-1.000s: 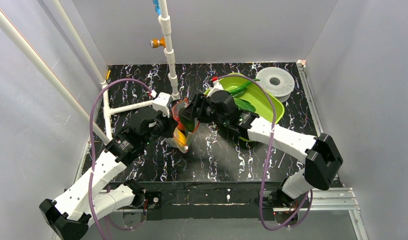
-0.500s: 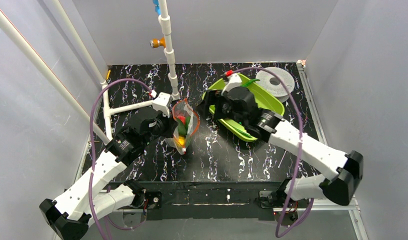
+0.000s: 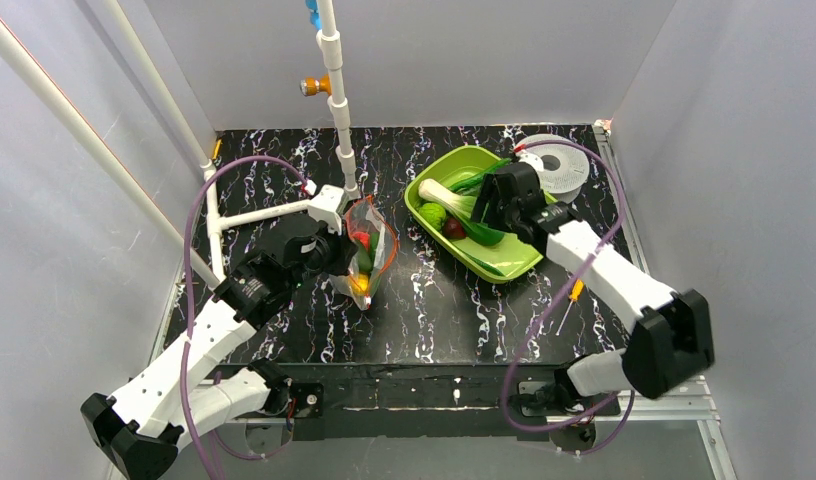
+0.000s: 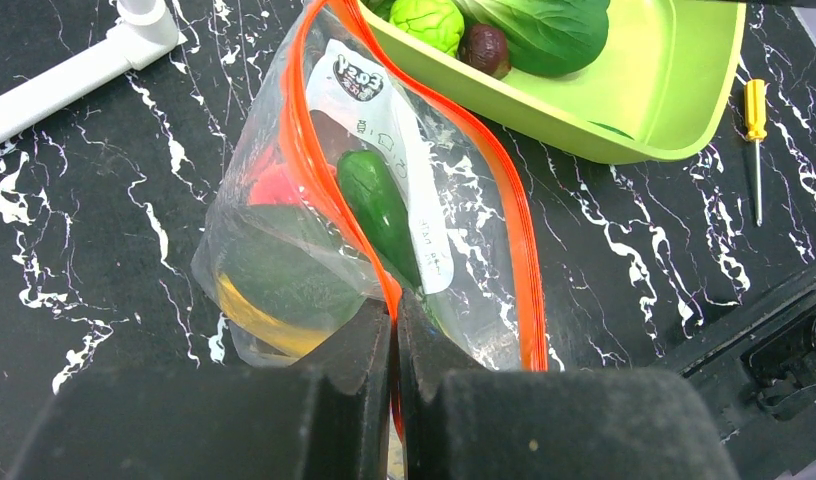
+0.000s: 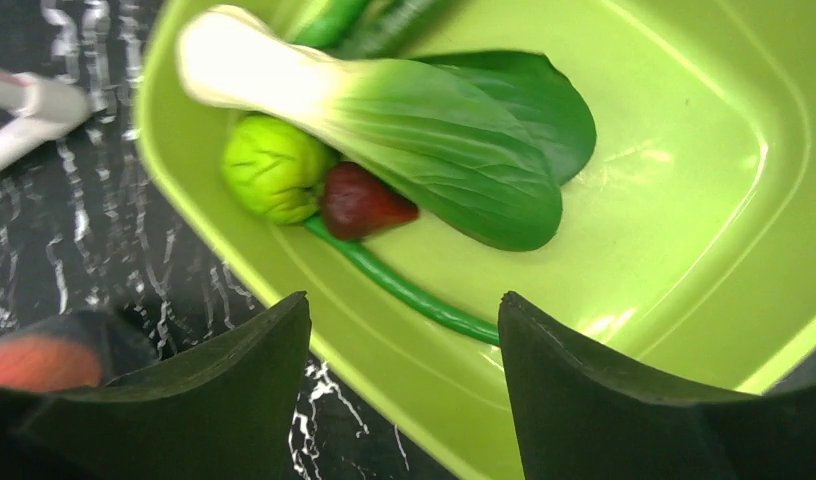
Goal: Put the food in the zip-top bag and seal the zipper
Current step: Pick up the fake fruit from the bin.
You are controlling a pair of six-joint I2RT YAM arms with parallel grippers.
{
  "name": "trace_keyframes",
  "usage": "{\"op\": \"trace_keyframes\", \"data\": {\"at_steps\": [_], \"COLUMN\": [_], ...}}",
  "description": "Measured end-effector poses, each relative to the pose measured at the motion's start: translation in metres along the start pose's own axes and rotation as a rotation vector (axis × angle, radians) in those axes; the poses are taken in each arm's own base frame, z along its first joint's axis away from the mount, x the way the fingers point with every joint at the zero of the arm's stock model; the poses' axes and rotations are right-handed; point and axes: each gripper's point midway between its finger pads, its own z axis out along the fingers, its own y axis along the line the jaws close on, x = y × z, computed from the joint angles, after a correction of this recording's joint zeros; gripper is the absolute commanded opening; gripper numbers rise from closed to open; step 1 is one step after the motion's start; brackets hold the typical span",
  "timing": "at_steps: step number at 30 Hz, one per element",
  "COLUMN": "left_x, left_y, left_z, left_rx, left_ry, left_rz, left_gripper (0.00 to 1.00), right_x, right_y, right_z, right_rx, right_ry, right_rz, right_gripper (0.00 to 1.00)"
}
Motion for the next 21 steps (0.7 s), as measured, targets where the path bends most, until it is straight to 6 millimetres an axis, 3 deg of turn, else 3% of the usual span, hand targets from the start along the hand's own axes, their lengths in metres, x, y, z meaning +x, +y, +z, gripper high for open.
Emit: {"op": "trace_keyframes", "data": {"at_steps": [3, 8, 16, 21], "left_x": [0.001, 0.002, 0.003, 0.003], "left_y": [0.000, 0.000, 0.000, 0.000], "left_z": [0.001, 0.003, 0.004, 0.004], "left_rx": [-0.001, -0.003, -0.002, 0.000], "left_ry": [0.004, 0.012, 0.016, 0.018], "left_rz": [0.000, 0.001, 0.002, 0.002], "left_gripper": [0.00, 0.00, 0.00, 0.00], "right_x": [0.017, 0.040, 0.049, 0.058], "right_y": [-0.008, 0.006, 0.029, 0.032], "right_z": [0.032, 0.064, 0.094, 0.112], "right_rx": [0.024, -0.012, -0.076, -0.074], "right_ry": [0.121, 0.247, 0.309, 0.337], "right_rz": [0.035, 0.070, 0.160, 0.188], "right_gripper": [0.71, 0.71, 0.70, 0.67]}}
